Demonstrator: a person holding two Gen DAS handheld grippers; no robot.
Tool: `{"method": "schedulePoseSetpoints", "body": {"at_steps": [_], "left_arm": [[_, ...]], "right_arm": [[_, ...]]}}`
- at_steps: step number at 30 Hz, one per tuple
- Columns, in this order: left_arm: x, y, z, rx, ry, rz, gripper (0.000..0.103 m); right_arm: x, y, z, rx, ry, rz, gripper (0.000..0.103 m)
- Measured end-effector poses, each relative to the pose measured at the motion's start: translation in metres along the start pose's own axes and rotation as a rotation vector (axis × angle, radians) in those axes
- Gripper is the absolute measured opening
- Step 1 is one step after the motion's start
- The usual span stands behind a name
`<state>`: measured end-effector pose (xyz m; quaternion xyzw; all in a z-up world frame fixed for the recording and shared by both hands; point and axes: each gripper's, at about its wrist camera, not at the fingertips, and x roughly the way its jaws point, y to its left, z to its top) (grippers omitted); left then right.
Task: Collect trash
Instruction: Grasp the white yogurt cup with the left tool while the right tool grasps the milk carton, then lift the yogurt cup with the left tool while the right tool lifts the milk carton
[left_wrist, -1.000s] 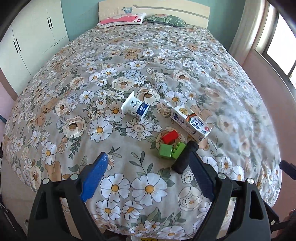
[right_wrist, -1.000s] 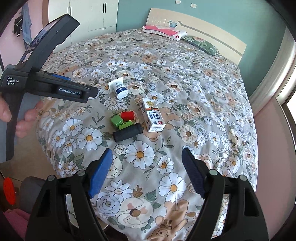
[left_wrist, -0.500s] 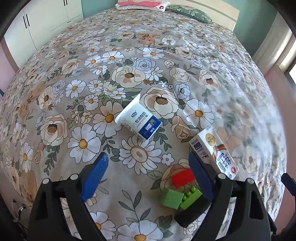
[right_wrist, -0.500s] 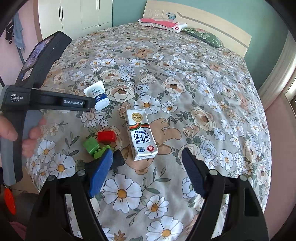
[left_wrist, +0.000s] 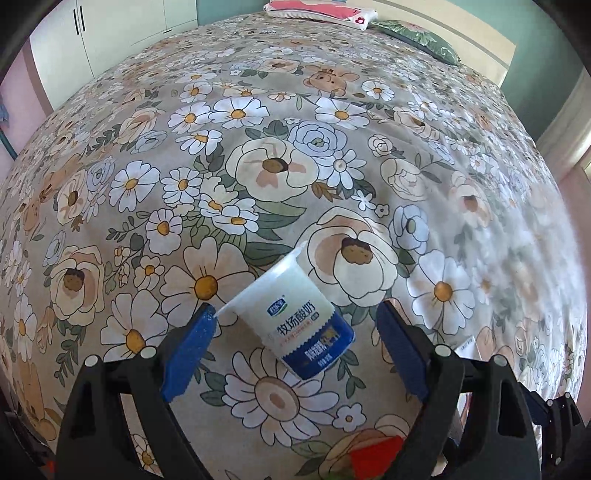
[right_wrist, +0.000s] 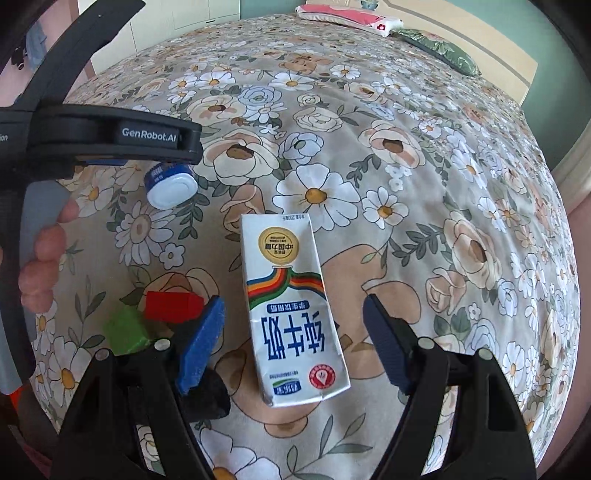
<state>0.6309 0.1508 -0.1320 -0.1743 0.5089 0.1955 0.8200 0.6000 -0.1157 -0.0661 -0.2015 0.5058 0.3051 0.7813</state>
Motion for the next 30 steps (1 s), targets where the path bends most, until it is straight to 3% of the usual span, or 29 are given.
{"method": "schedulePoseSetpoints", "body": {"at_steps": [7, 9, 13, 18, 30], "left_arm": [[0.034, -0.001, -0.002, -0.022, 0.069, 0.002, 0.089], [0.04, -0.002, 0.0, -0.02, 0.077, 0.001, 0.083], [0.045, -0.006, 0.006, 0.001, 0.066, 0.005, 0.083], [0.049, -0.012, 0.006, 0.07, 0.052, 0.004, 0.082], [0.002, 0.009, 0.01, 0.16, 0.012, -0.056, 0.081]], "right_arm": [[0.035, -0.005, 0.003, 0.025, 0.049, 0.012, 0.073], [0.04, -0.007, 0.003, 0.034, 0.052, 0.028, 0.072], [0.044, -0.017, 0.009, 0.083, 0.047, 0.061, 0.056], [0.048, -0.012, 0.009, 0.071, 0.04, 0.039, 0.05], [0.024, -0.007, -0.001, 0.079, 0.021, 0.017, 0.05]]}}
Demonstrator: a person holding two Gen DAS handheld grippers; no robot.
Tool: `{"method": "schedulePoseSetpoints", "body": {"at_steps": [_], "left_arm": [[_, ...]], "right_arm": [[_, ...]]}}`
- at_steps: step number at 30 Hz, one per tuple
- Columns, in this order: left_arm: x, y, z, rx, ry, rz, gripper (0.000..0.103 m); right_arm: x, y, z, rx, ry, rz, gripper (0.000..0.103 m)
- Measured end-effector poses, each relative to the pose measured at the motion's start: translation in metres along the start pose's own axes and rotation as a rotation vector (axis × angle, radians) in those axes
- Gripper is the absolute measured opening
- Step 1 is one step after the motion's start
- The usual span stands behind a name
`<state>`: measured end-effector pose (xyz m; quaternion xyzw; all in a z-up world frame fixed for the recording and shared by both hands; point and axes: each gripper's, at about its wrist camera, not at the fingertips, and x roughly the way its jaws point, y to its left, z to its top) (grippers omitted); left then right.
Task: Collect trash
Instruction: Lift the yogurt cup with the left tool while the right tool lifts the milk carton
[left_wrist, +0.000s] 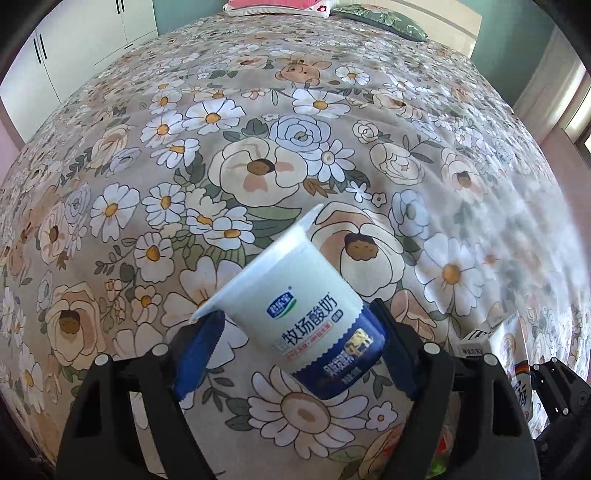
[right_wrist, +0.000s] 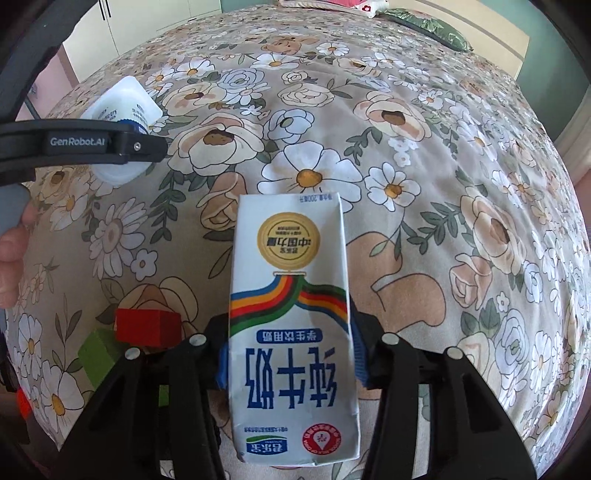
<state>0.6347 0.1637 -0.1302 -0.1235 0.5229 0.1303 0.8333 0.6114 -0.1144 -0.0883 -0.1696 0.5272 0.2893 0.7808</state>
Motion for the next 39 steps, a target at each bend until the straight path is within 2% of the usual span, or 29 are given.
{"method": "schedulePoseSetpoints", "body": {"at_steps": [8, 19, 29, 39], "left_arm": [[-0.069, 0.001, -0.005, 0.041, -0.07, -0.011, 0.081], [-0.177, -0.006, -0.027, 0.098, -0.177, -0.027, 0.081], [-0.284, -0.006, -0.06, 0.146, -0.296, -0.041, 0.081], [-0.381, 0.002, -0.1, 0.182, -0.417, -0.041, 0.081]], "right_arm": [[-0.055, 0.008, -0.002, 0.003, -0.048, -0.02, 0.05], [-0.175, 0.027, -0.01, -0.016, -0.153, -0.1, 0.049], [-0.292, 0.06, -0.033, -0.046, -0.27, -0.163, 0.049], [-0.391, 0.095, -0.065, -0.074, -0.368, -0.213, 0.049]]}}
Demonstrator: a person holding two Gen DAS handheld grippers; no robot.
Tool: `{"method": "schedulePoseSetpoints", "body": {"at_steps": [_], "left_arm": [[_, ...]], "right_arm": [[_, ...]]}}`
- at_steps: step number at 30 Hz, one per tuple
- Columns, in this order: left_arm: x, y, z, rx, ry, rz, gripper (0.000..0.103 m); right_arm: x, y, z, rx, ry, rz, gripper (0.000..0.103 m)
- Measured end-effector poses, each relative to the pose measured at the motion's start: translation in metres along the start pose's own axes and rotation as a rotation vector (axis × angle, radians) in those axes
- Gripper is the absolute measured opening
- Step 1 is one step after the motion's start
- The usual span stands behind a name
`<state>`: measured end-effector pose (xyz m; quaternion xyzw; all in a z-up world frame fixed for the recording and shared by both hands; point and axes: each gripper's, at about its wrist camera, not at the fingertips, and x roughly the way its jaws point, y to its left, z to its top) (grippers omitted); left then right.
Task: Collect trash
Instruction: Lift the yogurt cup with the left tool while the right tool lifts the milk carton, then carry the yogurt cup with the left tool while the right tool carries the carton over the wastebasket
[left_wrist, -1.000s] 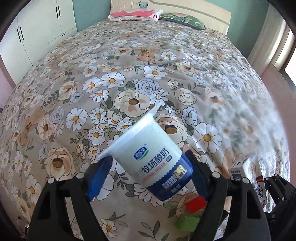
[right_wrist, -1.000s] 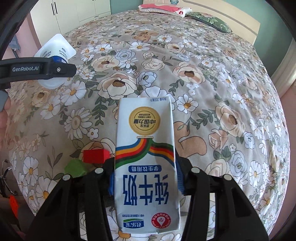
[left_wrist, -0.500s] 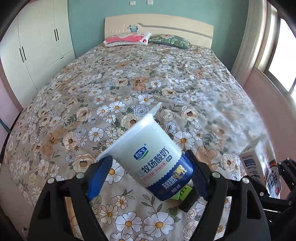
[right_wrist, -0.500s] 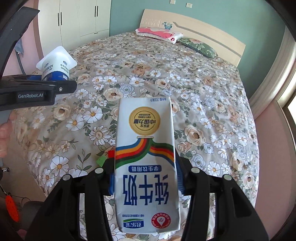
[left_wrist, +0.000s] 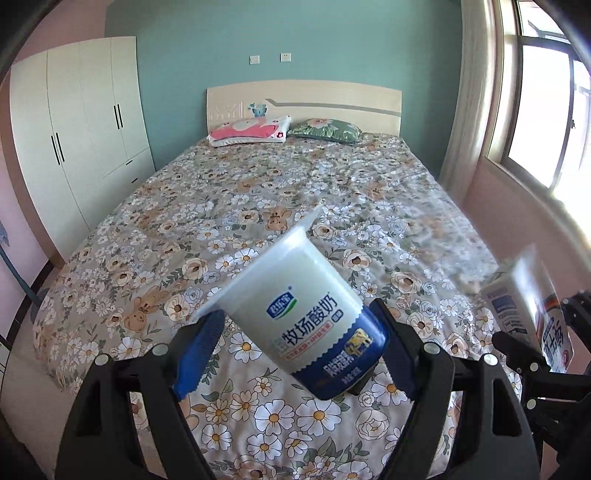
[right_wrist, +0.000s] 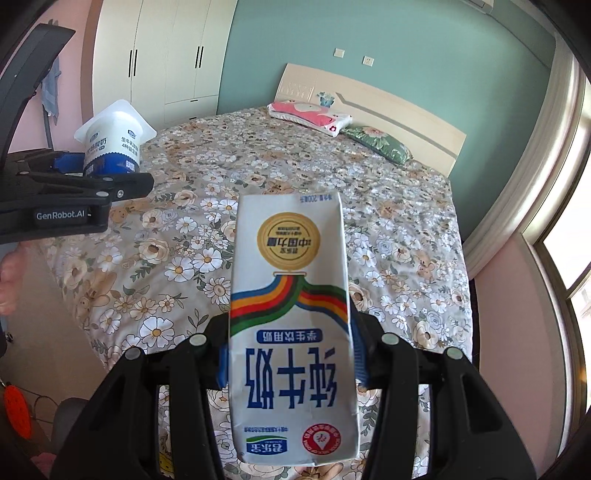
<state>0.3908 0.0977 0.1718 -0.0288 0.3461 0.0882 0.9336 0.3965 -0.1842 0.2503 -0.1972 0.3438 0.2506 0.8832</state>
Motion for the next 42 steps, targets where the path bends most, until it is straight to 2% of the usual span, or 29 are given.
{"method": "schedulePoseSetpoints", "body": {"at_steps": [11, 21, 27, 34, 42], "left_arm": [[-0.087, -0.001, -0.02, 0.081, -0.067, -0.002, 0.081], [-0.145, 0.007, -0.057, 0.167, -0.085, -0.037, 0.081], [-0.167, 0.017, -0.082, 0.207, -0.084, -0.043, 0.081], [-0.187, 0.01, -0.114, 0.289, -0.076, -0.071, 0.081], [-0.198, -0.002, -0.152, 0.378, -0.05, -0.115, 0.081]], "right_arm": [[-0.099, 0.031, -0.01, -0.055, -0.092, -0.027, 0.049], [-0.164, 0.05, -0.03, -0.074, -0.125, -0.02, 0.049], [-0.19, 0.062, -0.049, -0.106, -0.135, -0.02, 0.049], [-0.214, 0.079, -0.068, -0.135, -0.146, 0.014, 0.049], [-0.221, 0.084, -0.092, -0.161, -0.13, 0.051, 0.049]]}}
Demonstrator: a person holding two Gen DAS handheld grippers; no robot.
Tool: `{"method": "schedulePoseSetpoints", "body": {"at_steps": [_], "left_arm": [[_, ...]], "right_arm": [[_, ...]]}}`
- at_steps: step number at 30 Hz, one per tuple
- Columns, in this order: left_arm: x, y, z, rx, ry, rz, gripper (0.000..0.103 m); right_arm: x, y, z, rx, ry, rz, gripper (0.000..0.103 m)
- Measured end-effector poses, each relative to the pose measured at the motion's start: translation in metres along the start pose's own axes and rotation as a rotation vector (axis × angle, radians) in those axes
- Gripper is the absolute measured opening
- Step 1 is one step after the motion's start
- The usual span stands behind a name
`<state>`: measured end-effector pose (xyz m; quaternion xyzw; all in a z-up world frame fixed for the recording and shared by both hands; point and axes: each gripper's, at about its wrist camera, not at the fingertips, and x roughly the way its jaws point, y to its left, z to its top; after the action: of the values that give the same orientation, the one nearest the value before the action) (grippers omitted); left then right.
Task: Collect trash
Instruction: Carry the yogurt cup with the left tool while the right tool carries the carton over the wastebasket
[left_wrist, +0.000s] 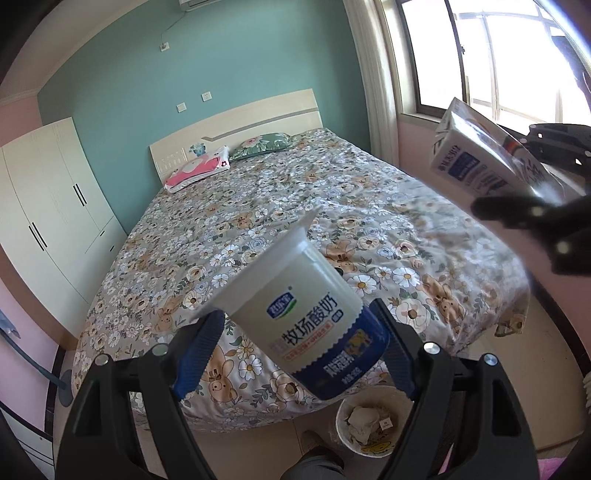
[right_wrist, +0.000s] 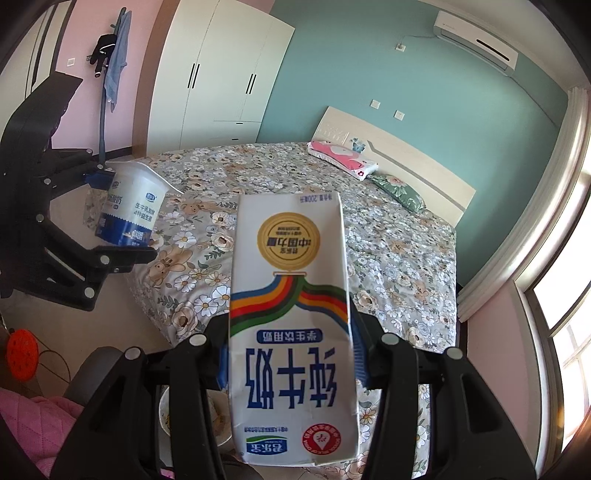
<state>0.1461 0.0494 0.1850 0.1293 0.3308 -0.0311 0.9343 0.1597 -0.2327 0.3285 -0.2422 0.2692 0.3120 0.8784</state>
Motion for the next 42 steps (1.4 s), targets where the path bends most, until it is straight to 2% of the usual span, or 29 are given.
{"method": "schedulePoseSetpoints", "body": {"at_steps": [10, 20, 26, 33, 42], "left_arm": [[0.011, -0.015, -0.036, 0.053, 0.049, -0.049, 0.081], [0.046, -0.034, -0.081, 0.083, 0.15, -0.12, 0.081], [0.068, -0.049, -0.105, 0.096, 0.198, -0.171, 0.081], [0.108, -0.066, -0.142, 0.107, 0.294, -0.235, 0.081], [0.179, -0.084, -0.196, 0.088, 0.437, -0.289, 0.081]], "right_arm": [[0.016, 0.022, -0.04, -0.016, 0.073, 0.047, 0.049], [0.046, 0.048, -0.088, 0.009, 0.157, 0.123, 0.049], [0.081, 0.059, -0.121, 0.029, 0.242, 0.17, 0.049], [0.125, 0.077, -0.164, 0.045, 0.335, 0.231, 0.05], [0.199, 0.104, -0.224, 0.07, 0.48, 0.316, 0.05]]}}
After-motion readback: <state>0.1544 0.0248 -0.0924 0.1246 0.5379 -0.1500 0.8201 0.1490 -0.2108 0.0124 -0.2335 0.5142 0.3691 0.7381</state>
